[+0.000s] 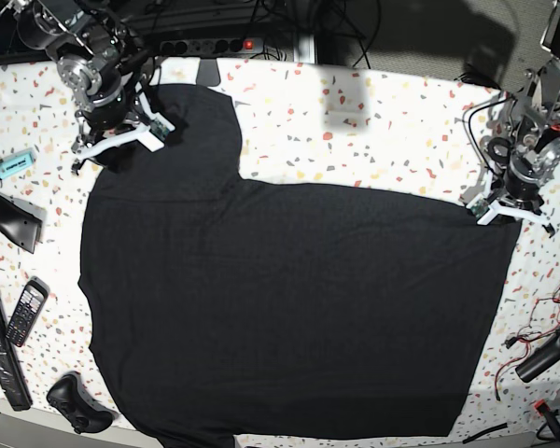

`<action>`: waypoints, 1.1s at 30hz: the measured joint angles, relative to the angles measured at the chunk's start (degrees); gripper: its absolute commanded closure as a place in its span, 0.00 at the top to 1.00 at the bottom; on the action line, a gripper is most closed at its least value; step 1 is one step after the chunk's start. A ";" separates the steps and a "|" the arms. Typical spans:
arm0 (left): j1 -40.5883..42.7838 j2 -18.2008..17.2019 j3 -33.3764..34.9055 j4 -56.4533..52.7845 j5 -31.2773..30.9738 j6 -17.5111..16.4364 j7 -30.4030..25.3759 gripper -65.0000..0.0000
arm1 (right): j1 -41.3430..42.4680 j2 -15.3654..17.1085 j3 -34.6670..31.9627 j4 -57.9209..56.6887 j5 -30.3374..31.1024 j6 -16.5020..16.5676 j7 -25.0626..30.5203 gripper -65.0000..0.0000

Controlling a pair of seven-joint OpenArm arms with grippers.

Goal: Fold the T-shirt properly
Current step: 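Close both grippers on the shirt edge at its two corners, then pull the grasped shirt edge toward the robot base with both grippers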

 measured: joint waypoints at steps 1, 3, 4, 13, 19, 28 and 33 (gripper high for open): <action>0.00 0.00 0.00 0.00 0.00 0.00 0.02 0.00 | 0.09 0.02 0.00 0.00 0.92 1.62 0.04 0.43; -0.02 0.00 0.00 0.00 0.00 0.00 0.02 0.00 | 0.28 0.02 0.02 0.02 2.03 4.26 -0.26 0.36; 0.00 0.00 0.00 0.00 0.00 0.00 0.02 0.00 | 0.31 0.04 0.09 0.00 2.64 5.11 -0.31 0.33; 0.00 0.00 0.00 0.00 -0.87 0.02 -0.02 0.00 | 0.48 0.00 0.00 0.02 5.38 6.16 -3.52 0.00; 0.02 -0.04 0.00 0.00 -5.22 1.16 0.00 0.00 | 0.46 0.46 -0.15 1.03 5.35 0.04 -4.24 0.00; 5.81 -4.28 -1.92 6.34 -14.62 4.26 1.92 0.00 | -9.40 3.78 8.83 9.20 6.62 0.37 -4.33 0.00; 14.12 -2.62 -12.83 13.57 -19.89 3.39 1.95 0.00 | -18.18 3.76 16.83 14.88 6.60 0.04 -3.32 0.00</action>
